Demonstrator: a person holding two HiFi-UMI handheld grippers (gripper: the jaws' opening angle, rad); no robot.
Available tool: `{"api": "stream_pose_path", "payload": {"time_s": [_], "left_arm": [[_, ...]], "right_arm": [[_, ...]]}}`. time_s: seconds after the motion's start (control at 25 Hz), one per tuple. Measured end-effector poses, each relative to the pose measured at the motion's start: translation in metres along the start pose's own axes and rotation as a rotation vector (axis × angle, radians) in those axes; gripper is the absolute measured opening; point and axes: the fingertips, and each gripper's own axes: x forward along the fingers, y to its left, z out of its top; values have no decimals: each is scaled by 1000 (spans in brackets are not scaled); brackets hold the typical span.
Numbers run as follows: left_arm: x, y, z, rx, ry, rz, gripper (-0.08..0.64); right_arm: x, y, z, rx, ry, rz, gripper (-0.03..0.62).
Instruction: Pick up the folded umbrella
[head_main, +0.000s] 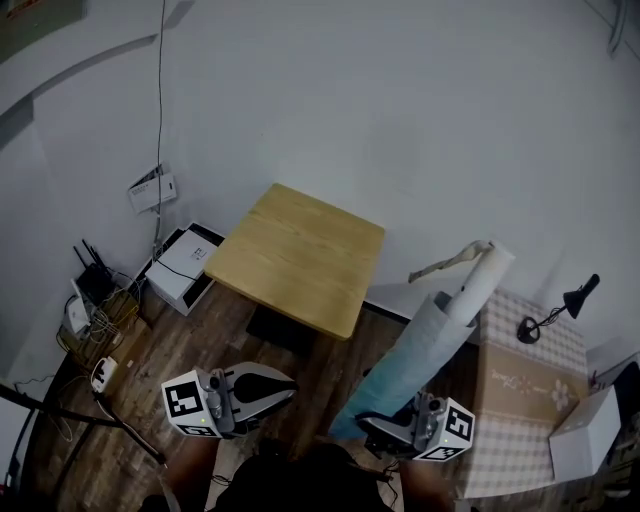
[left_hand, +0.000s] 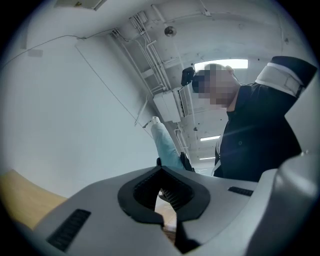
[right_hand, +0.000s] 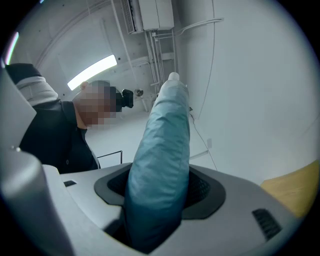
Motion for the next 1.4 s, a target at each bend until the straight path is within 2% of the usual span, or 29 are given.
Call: {"api": "stream_pose_path", "payload": {"time_s": [0.28,0.36,0.52,0.68,0.96,1.16,1.4], "left_arm": [[24,-31,15,94,27,20,11],[27,-42,20,99,17,35,11],[50,-64,5,75,30,39,11],[84,-94,-12,66,61,11,12],[95,-127,-49,-2,138,44,11],[101,-138,-59,-8,163,45,11],[80,-119,-65,-62,228,167,12]], "right_arm": [[-25,20,15,-36,-5,63,281],[-30,30,18,-32,-8,84,281],[-60,52,24,-40,-6,96,281],[-101,65,27,12,-41,87,281],[-133,82,14,17,-59,100,281],[-142,91,8,53,-66,91,281],[-128,111,8,45,-57,76,281]]}}
